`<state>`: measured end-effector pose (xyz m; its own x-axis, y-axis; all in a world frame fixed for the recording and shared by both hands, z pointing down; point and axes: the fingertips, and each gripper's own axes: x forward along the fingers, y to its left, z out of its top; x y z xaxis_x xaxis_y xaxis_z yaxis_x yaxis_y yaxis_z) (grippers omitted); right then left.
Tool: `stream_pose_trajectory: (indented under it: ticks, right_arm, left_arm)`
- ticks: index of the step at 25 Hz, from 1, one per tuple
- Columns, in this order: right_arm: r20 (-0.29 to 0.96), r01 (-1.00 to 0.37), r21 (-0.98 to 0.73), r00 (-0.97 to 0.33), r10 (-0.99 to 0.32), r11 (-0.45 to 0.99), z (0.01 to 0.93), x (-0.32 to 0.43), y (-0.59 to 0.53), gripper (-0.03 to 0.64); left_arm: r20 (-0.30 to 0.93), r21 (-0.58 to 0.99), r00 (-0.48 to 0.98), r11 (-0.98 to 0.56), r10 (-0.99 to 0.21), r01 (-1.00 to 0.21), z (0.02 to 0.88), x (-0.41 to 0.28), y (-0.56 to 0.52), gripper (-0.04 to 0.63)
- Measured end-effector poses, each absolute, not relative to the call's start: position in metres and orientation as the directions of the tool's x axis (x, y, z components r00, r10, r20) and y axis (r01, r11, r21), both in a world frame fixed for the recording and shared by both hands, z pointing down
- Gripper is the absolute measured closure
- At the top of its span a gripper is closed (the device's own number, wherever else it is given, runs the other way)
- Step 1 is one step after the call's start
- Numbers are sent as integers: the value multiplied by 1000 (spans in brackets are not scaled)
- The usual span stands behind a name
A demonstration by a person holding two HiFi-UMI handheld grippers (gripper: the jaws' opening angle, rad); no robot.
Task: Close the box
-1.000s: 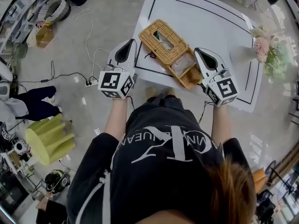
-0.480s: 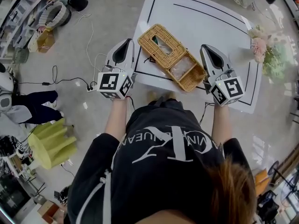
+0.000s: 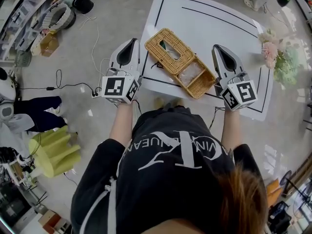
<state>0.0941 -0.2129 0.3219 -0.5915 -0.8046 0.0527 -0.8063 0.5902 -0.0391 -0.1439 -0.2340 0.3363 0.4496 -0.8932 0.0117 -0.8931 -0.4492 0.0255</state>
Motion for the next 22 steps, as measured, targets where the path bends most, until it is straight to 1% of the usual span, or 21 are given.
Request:
stream_pose_trajectory:
  ticks: [8, 22]
  right_arm:
    - [23, -820, -50, -572, -820, 570, 314, 98, -219, 618]
    - [18, -825, -51, -564, -825, 563, 311, 100, -223, 618]
  left_arm:
    - [-7, 18, 441, -441, -897, -897, 330, -149, -238, 584]
    - [-4, 15, 442, -442, -897, -897, 327, -148, -242, 584]
